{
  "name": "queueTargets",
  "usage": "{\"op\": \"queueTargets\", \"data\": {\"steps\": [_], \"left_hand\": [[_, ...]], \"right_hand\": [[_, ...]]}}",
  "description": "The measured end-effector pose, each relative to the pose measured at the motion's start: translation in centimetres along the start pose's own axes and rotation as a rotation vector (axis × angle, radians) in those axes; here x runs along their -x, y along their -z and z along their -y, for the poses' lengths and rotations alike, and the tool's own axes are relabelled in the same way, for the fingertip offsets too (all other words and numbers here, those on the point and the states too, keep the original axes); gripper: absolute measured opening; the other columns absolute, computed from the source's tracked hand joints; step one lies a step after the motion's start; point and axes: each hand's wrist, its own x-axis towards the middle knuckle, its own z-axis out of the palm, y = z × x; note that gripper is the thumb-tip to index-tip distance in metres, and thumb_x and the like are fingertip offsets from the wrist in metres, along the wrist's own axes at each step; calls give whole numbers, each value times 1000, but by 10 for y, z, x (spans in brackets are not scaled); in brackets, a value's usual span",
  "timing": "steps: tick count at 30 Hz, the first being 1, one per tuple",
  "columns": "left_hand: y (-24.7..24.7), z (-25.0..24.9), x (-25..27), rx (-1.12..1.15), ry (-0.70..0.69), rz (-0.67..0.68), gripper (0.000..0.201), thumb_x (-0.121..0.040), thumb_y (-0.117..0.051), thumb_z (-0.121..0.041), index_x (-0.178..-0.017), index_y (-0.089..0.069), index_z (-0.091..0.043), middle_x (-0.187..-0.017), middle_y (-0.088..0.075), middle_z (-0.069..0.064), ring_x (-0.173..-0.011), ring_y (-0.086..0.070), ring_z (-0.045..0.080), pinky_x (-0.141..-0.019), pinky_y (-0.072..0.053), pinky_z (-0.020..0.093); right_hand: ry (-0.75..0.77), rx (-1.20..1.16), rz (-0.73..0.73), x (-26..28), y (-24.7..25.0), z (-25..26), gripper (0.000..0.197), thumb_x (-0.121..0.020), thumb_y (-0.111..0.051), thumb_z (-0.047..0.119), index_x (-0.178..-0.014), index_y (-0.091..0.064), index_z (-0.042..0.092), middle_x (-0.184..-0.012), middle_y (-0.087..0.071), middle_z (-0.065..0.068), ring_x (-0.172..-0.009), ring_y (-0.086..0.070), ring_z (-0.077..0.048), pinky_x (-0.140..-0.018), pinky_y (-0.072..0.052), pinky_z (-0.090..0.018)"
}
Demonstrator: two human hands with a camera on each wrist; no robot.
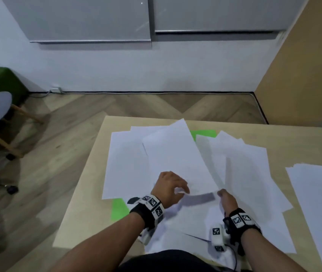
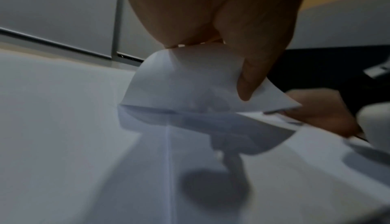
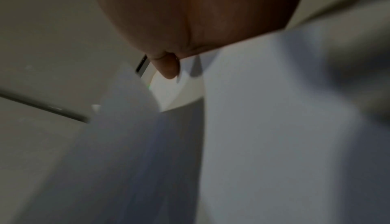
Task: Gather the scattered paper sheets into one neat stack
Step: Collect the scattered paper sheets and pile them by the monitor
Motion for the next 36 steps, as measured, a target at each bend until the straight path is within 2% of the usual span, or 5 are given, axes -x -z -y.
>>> {"op": "queueTargets", "data": {"steps": [7,13,20,26,36], "left_hand": [[-32,14,27,-44,-202,189,12,-77,-71,-31,-81,-77,-40,-116,-67,-17,-120,-49,15,-103,-37,42],[-28,14,35,-101,-309,226,11,-79,-71,-40,-89,-75,-40,-132,-60,-11,-131,-45,23,-105,-34,43],[6,54,44,-52,221,99,75,-67,-53,-89,-118,-63,-35,-132,-57,-15,-129,-46,14,-108,-35,41],[3,69,32,50,770,-15,78,-70,-65,-75,-126,-55,-23,-121,-53,-5,-121,-43,17,-95,-45,35],[-23,45,7,-18,971,137,70,-71,-71,-63,-120,-54,-16,-123,-44,4,-121,-41,25,-90,-47,39]], "right_hand": [[23,-96,155,-1,4,-13,82,-84,-54,71,-147,-42,20,-144,-46,6,-141,-35,-20,-118,-22,-40],[143,39,113,-11,2,-20,74,-45,-93,52,-106,-70,15,-100,-74,1,-96,-70,-23,-97,-51,-44],[193,-53,152,-67,20,-53,103,-28,-95,54,-117,-65,14,-111,-72,-1,-105,-67,-26,-103,-47,-50],[147,-138,101,-1,26,-22,36,-85,-59,-16,-115,-55,4,-112,-58,-9,-103,-52,-25,-98,-38,-37],[199,-28,-8,-16,43,-41,48,-77,-83,18,-120,-63,9,-110,-67,-5,-103,-63,-25,-102,-45,-40]]}}
